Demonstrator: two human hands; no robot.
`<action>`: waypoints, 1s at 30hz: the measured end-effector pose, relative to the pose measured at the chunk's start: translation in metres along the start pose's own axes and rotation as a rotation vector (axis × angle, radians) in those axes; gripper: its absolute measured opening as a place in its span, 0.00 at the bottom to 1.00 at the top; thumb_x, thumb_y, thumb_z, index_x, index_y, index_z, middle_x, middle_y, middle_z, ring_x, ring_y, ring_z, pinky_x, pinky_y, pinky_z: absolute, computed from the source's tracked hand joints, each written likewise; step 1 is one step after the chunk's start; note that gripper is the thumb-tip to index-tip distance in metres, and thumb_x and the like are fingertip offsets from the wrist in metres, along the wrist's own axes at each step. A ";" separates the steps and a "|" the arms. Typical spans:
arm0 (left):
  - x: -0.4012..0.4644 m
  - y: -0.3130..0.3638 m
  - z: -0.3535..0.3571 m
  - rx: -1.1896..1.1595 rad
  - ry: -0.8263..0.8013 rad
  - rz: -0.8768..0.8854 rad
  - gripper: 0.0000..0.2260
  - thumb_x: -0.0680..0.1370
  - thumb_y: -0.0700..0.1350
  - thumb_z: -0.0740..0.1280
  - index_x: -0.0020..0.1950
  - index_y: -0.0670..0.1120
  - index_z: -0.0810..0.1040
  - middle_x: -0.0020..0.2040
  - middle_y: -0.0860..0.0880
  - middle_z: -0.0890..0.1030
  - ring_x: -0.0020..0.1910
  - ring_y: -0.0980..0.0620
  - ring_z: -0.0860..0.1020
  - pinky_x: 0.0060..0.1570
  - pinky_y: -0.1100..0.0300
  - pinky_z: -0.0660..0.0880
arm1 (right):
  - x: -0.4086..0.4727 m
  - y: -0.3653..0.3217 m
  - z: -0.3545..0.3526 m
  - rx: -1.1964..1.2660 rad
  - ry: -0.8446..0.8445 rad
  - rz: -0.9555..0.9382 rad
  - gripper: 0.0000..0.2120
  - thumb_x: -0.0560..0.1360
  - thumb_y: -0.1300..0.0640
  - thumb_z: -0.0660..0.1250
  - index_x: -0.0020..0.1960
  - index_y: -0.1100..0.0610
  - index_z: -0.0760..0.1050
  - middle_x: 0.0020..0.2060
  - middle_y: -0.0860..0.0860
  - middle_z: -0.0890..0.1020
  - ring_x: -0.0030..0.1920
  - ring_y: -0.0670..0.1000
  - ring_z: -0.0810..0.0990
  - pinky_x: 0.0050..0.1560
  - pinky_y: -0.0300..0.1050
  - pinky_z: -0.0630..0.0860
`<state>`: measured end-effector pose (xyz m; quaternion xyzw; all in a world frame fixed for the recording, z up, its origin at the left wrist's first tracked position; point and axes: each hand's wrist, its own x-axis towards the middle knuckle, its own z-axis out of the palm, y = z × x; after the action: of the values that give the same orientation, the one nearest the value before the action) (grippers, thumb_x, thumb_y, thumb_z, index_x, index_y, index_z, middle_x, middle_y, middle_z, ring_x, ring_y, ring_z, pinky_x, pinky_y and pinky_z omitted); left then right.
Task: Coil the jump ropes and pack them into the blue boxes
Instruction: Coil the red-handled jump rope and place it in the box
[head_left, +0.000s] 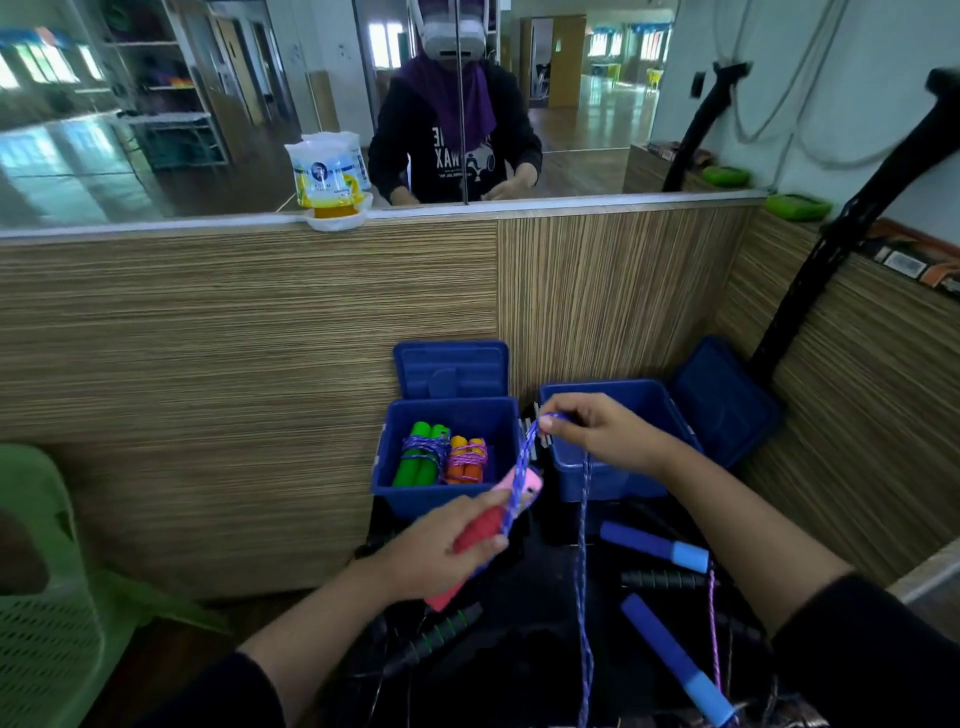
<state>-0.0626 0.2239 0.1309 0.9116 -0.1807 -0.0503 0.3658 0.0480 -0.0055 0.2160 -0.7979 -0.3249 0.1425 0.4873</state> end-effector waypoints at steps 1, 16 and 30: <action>-0.002 0.009 0.003 -0.052 -0.006 0.010 0.24 0.73 0.71 0.57 0.68 0.73 0.59 0.67 0.53 0.74 0.65 0.57 0.73 0.67 0.57 0.67 | 0.004 -0.001 -0.002 0.012 -0.028 0.011 0.06 0.79 0.57 0.62 0.46 0.54 0.78 0.36 0.47 0.75 0.38 0.47 0.70 0.43 0.43 0.68; -0.007 0.047 -0.029 -0.226 0.124 0.125 0.26 0.76 0.58 0.67 0.70 0.66 0.59 0.61 0.54 0.77 0.59 0.52 0.77 0.62 0.54 0.73 | 0.018 0.007 0.035 0.622 -0.009 0.191 0.08 0.77 0.61 0.62 0.43 0.57 0.79 0.34 0.48 0.81 0.34 0.45 0.77 0.37 0.38 0.73; 0.010 -0.052 -0.056 -0.236 0.446 -0.259 0.14 0.68 0.69 0.66 0.48 0.67 0.67 0.43 0.46 0.81 0.33 0.56 0.78 0.39 0.55 0.76 | -0.007 0.005 0.098 -0.118 -0.131 0.173 0.12 0.79 0.53 0.61 0.48 0.61 0.78 0.27 0.50 0.71 0.27 0.42 0.68 0.33 0.41 0.69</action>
<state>-0.0256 0.2912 0.1365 0.8667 0.0295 0.0845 0.4907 -0.0091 0.0556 0.1638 -0.8393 -0.2938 0.2163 0.4030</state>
